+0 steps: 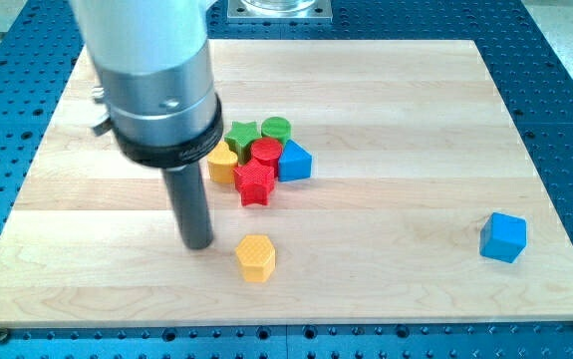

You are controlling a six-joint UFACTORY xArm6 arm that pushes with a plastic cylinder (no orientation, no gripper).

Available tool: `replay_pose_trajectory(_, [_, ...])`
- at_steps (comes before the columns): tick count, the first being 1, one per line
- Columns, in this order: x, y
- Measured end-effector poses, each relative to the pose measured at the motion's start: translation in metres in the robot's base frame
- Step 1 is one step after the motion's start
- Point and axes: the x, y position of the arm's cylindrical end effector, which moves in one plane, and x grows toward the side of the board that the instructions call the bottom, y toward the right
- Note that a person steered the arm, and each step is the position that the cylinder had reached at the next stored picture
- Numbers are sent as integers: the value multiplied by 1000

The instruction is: Push the yellow hexagon to the bottom right of the blue triangle

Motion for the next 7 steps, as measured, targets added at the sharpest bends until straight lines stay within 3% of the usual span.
replay_pose_trajectory(1, [47,8])
replay_pose_trajectory(2, [68,24])
replay_pose_trajectory(3, [51,59])
replay_pose_trajectory(4, [-9,57])
replay_pose_trajectory(5, [19,74])
replay_pose_trajectory(6, [-7,88])
replay_pose_trajectory(7, [34,113])
